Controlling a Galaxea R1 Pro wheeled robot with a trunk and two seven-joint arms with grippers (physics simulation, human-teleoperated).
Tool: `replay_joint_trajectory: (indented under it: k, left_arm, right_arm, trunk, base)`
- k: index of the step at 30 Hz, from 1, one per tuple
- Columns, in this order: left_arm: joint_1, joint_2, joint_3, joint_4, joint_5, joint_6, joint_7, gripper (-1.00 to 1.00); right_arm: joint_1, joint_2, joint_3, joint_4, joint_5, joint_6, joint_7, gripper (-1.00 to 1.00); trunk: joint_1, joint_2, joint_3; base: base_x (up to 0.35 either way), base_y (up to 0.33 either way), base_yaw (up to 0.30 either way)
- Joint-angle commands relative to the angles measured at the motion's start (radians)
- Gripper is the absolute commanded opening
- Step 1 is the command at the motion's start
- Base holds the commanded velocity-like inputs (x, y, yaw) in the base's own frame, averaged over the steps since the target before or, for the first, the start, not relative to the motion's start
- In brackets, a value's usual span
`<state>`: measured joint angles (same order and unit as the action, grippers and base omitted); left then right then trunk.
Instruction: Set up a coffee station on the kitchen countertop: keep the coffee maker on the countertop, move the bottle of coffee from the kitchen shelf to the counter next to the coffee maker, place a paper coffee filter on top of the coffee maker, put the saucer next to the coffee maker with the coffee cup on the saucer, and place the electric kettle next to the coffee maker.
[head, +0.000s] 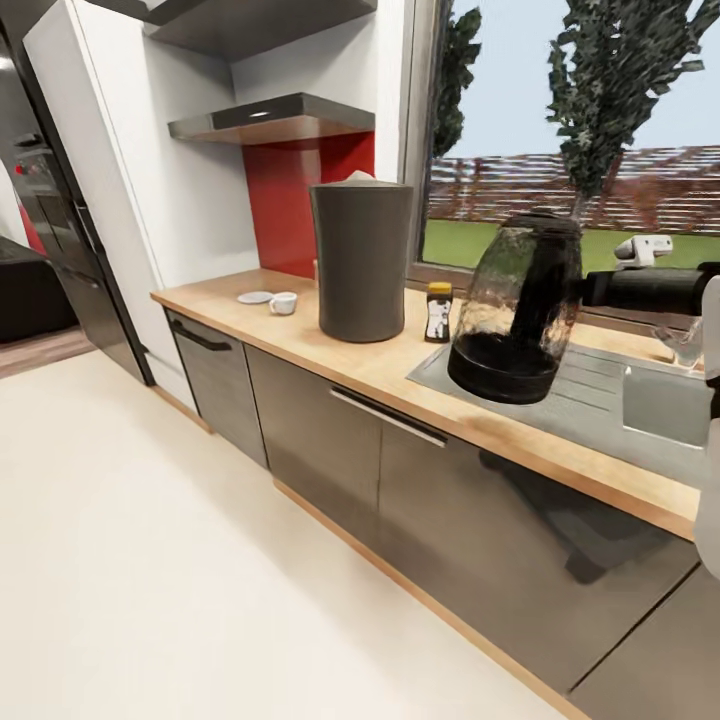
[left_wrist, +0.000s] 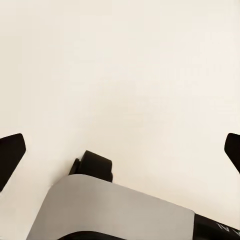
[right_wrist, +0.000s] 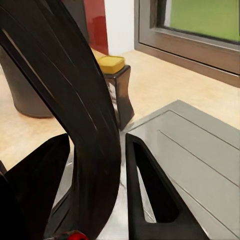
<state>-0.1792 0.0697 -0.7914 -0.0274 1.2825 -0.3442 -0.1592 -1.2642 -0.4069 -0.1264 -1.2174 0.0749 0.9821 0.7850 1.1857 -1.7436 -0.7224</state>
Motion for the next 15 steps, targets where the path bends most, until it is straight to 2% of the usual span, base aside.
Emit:
replay_joint_trajectory:
  k: [1,11,15]
  left_arm:
    - [0.0,0.0,-0.006,0.0,0.011,-0.001,-0.005,1.0]
    - [0.0,0.0,-0.006,0.0,0.011,-0.001,-0.005,1.0]
    - [0.0,0.0,-0.006,0.0,0.011,-0.001,-0.005,1.0]
  right_arm:
    - [-0.001,0.0,-0.001,-0.001,0.005,0.006,0.009,-1.0]
    - [-0.001,0.002,-0.001,0.005,0.009,0.005,0.003,-1.0]
    - [-0.001,0.021,-0.002,0.005,0.017,0.004,-0.008,-1.0]
  trunk:
    - [0.0,0.0,-0.001]
    - [0.0,0.0,-0.001]
    - [0.0,0.0,-0.001]
  base:
    - [0.25,0.246,0.0]
    - [0.248,0.244,0.0]
    - [0.13,0.128,0.0]
